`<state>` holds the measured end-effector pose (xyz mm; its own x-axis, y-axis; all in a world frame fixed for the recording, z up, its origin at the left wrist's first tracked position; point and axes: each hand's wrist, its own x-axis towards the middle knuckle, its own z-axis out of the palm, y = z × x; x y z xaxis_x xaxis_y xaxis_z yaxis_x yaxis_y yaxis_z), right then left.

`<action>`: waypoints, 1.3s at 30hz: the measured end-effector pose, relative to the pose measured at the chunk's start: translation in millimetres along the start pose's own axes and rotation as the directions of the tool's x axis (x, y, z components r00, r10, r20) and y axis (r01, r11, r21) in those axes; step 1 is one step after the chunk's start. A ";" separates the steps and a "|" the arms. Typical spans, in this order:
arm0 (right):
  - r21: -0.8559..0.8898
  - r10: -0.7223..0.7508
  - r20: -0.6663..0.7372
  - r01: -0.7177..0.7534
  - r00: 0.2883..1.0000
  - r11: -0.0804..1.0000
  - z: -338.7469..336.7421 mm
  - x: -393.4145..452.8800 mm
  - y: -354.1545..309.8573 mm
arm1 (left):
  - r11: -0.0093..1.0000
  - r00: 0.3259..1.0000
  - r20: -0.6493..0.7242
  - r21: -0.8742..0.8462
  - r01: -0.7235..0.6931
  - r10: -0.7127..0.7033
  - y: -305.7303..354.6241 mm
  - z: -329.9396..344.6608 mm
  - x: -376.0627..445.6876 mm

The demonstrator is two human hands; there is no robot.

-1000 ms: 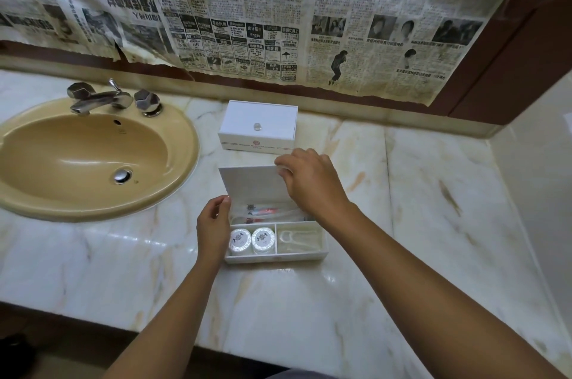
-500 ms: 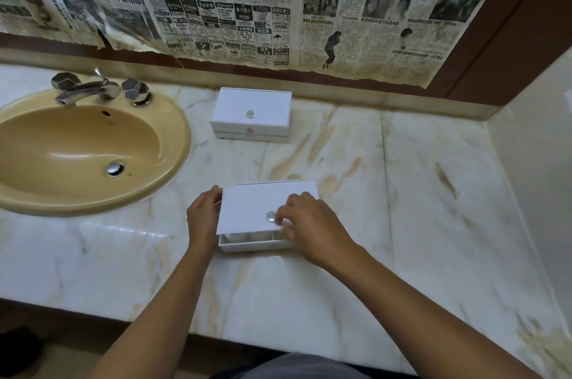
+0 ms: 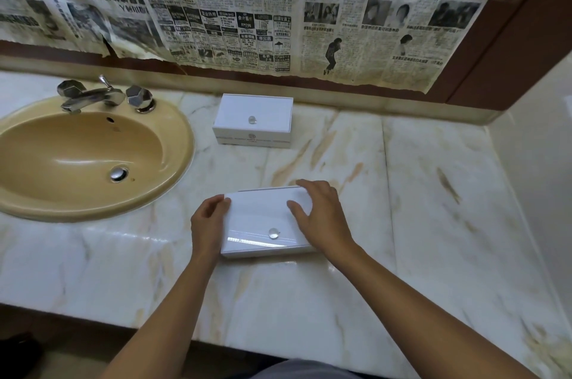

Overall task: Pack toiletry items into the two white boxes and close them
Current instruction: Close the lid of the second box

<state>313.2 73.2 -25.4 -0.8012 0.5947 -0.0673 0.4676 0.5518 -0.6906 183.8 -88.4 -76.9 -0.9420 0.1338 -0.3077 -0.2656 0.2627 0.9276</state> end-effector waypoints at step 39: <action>0.323 0.477 -0.166 -0.409 0.863 0.853 -95.0 160.2 105.4 | 0.973 0.930 0.324 0.083 -0.214 0.176 85.1 230.2 85.9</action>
<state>269.6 282.2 -40.5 -0.4065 0.8735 -0.2679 0.6064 0.0387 -0.7942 127.5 165.5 -73.2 -0.8562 0.4800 -0.1911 -0.0403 0.3067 0.9510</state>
